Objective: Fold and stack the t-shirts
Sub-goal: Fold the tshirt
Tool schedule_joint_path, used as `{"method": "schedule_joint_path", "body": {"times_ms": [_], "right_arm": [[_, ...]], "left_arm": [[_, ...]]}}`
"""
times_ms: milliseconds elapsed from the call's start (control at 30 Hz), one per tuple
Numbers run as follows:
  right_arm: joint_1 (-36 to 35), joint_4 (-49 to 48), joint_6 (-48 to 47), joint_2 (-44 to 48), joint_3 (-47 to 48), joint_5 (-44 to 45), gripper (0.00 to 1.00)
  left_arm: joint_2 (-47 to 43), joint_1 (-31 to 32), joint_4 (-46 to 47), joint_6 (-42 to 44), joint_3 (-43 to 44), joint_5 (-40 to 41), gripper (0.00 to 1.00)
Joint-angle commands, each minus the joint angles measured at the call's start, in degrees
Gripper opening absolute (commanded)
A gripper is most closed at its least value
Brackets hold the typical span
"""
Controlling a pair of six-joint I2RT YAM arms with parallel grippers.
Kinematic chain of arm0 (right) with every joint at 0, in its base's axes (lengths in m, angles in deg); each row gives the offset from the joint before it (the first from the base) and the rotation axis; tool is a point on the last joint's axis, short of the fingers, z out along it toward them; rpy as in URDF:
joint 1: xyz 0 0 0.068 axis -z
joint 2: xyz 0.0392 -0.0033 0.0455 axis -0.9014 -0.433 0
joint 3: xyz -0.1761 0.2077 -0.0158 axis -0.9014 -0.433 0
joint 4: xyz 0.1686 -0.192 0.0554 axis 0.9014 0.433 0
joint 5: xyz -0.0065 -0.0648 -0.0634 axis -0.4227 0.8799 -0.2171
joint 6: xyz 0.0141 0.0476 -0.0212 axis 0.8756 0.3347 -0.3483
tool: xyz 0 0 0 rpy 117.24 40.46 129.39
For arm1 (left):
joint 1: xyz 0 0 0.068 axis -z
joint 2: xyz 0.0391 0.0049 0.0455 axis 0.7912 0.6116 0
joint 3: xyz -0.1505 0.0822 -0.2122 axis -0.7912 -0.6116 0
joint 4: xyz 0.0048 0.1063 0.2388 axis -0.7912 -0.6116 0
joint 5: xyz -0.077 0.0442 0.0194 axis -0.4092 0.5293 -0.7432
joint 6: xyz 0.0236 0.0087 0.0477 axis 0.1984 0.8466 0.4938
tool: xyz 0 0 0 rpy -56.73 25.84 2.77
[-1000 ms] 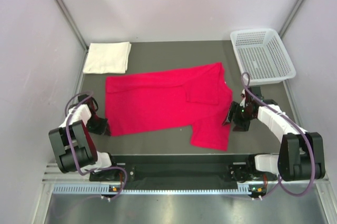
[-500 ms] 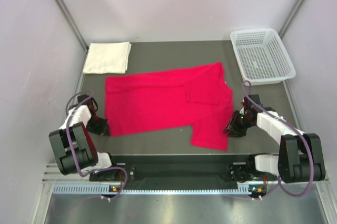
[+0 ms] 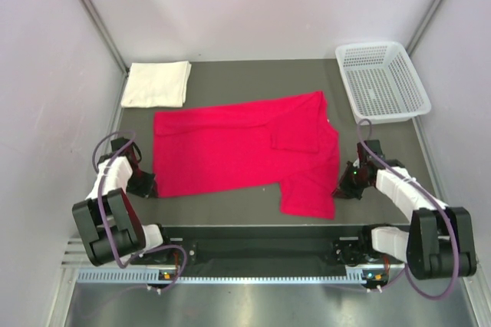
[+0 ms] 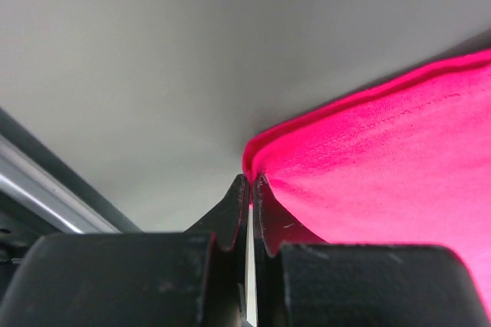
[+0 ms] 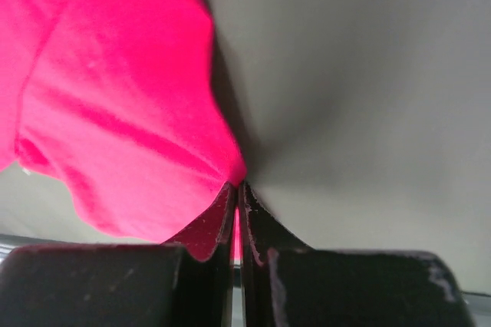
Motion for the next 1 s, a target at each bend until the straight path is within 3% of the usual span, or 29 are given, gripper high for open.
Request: {"method": "schedule_joint_path", "body": {"times_ms": [0, 200, 367, 733, 833, 967], "right_arm": [[0.30, 3.50, -0.26, 5.43, 0.23, 2.75, 0.00], [0.21, 8.69, -1.93, 11.25, 1.28, 0.29, 0.00], [0.30, 6.86, -5.01, 10.91, 6.72, -0.33, 0.00], [-0.05, -0.97, -8.61, -9.39, 29.40, -4.98, 0.00], [-0.14, -1.06, -8.09, -14.75, 35.46, -4.90, 0.00], [-0.05, -0.88, -7.74, -20.73, 42.93, -4.64, 0.00]], "left_arm": [[-3.30, -0.39, -3.53, 0.16, 1.06, 3.01, 0.00], [-4.62, -0.39, -6.88, 1.65, 2.20, 3.72, 0.00], [-4.36, -0.30, -5.56, 7.79, 4.74, 1.70, 0.00], [4.42, -0.21, 0.32, 12.55, 12.57, -2.70, 0.00], [8.37, 0.93, 2.35, 12.73, 15.29, -7.08, 0.00], [13.82, 4.00, 3.05, 12.90, 21.26, -6.56, 0.00]]}}
